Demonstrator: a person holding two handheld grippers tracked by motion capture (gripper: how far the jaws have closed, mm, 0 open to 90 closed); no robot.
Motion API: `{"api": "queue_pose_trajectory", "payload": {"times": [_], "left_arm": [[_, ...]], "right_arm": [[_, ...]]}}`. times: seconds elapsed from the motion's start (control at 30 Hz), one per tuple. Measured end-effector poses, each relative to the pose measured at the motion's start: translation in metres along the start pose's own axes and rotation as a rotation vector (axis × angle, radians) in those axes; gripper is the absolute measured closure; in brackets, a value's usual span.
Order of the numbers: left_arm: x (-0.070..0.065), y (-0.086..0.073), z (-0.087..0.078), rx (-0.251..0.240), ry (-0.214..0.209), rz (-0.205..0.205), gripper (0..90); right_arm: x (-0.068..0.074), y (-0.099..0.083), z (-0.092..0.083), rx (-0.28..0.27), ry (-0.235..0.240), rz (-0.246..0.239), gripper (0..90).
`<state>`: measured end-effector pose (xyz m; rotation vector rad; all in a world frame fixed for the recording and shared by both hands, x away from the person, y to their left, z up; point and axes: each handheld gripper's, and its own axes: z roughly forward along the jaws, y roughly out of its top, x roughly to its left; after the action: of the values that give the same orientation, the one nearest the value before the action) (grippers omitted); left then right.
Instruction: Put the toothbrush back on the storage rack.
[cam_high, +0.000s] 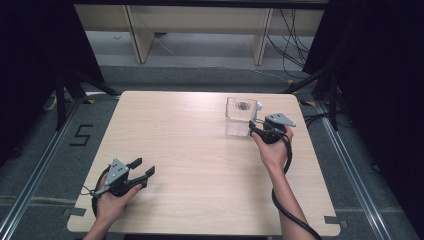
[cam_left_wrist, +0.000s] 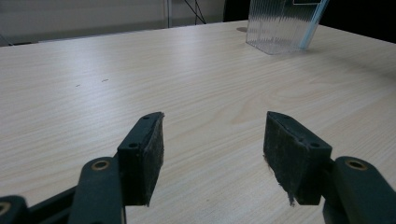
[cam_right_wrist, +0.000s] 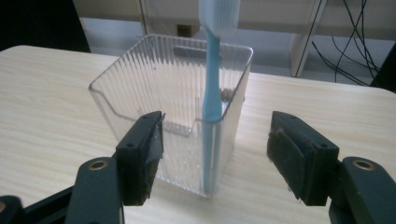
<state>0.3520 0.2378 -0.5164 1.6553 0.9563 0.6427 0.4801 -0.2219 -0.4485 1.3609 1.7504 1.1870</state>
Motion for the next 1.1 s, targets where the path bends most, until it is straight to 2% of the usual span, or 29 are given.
{"api": "queue_pose_trajectory", "payload": {"times": [0.03, 0.1, 0.13, 0.23, 0.3, 0.33, 0.4, 0.43, 0.47, 0.5, 0.57, 0.6, 0.63, 0.67, 0.7, 0.73, 0.77, 0.87, 0.9, 0.93, 0.97, 1.0, 1.1], "left_arm": [[0.0, 0.0, 0.0, -0.003, 0.0, -0.005, 37.7], [0.0, 0.0, 0.0, -0.002, 0.0, -0.004, 37.7], [0.0, 0.0, 0.0, -0.001, 0.0, 0.001, 37.7], [-0.001, 0.0, 0.0, 0.0, -0.002, -0.001, 37.7], [-0.001, -0.001, 0.001, -0.001, -0.004, -0.001, 37.6], [-0.001, -0.001, 0.0, -0.001, -0.003, -0.001, 37.6], [-0.001, -0.001, 0.001, -0.003, -0.002, 0.0, 37.6], [-0.001, -0.001, 0.0, -0.003, -0.001, 0.0, 37.6], [-0.001, -0.001, 0.0, -0.005, 0.0, -0.002, 37.6], [-0.001, -0.001, 0.0, -0.007, 0.001, -0.002, 37.7], [-0.001, -0.001, 0.0, -0.009, 0.003, -0.002, 37.7], [-0.001, -0.001, -0.001, -0.009, 0.005, -0.004, 37.7], [-0.001, -0.001, -0.001, -0.009, 0.006, -0.005, 37.7], [0.001, -0.001, 0.001, -0.029, -0.007, 0.006, 37.7], [0.001, -0.002, 0.0, -0.028, -0.004, 0.002, 37.7], [0.001, -0.002, 0.0, -0.028, -0.004, 0.003, 37.7], [0.0, -0.002, -0.001, -0.008, 0.01, -0.007, 37.7], [0.0, -0.002, -0.001, -0.006, 0.007, -0.005, 37.6], [0.0, -0.002, 0.0, -0.02, -0.003, 0.006, 37.6], [0.001, -0.002, 0.0, -0.026, -0.006, 0.004, 37.6], [0.001, -0.002, 0.0, -0.026, -0.006, 0.003, 37.6], [0.0, -0.002, -0.002, -0.006, 0.01, -0.008, 37.6], [0.0, -0.002, -0.002, -0.008, 0.013, -0.01, 37.3]], "right_arm": [[-0.001, -0.002, -0.003, 0.013, 0.0, -0.015, 36.6], [-0.001, -0.004, -0.006, 0.019, 0.006, -0.006, 36.9], [-0.001, -0.006, -0.008, 0.021, -0.001, -0.024, 37.2], [-0.001, -0.012, -0.013, 0.034, 0.011, -0.022, 37.7], [0.001, -0.016, -0.018, 0.057, 0.017, 0.009, 38.0], [-0.001, -0.018, -0.019, 0.056, 0.023, -0.021, 38.2], [0.003, -0.023, -0.024, 0.069, 0.019, 0.028, 38.4], [0.0, -0.025, -0.025, 0.063, 0.022, -0.02, 38.5], [0.001, -0.028, -0.026, 0.069, 0.03, -0.006, 38.6], [0.002, -0.031, -0.027, 0.072, 0.016, -0.008, 38.6], [0.001, -0.034, -0.031, 0.078, 0.039, -0.013, 38.7], [0.004, -0.036, -0.032, 0.077, 0.028, 0.012, 38.7], [0.003, -0.038, -0.034, 0.081, 0.029, -0.016, 38.7], [0.003, -0.04, -0.035, 0.086, 0.028, -0.018, 38.7], [0.006, -0.042, -0.038, 0.091, 0.032, 0.019, 38.7], [0.002, -0.045, -0.039, 0.094, 0.045, -0.022, 38.7], [0.003, -0.046, -0.041, 0.103, 0.043, -0.022, 38.8], [0.004, -0.053, -0.045, 0.1, 0.049, -0.018, 38.7], [0.004, -0.054, -0.046, 0.104, 0.042, -0.02, 38.7], [0.004, -0.055, -0.048, 0.102, 0.039, -0.003, 38.7], [0.002, -0.057, -0.05, 0.094, 0.044, -0.017, 38.7], [0.002, -0.058, -0.052, 0.107, 0.042, -0.009, 38.7], [0.002, -0.064, -0.056, 0.093, 0.027, -0.017, 38.7]]}}
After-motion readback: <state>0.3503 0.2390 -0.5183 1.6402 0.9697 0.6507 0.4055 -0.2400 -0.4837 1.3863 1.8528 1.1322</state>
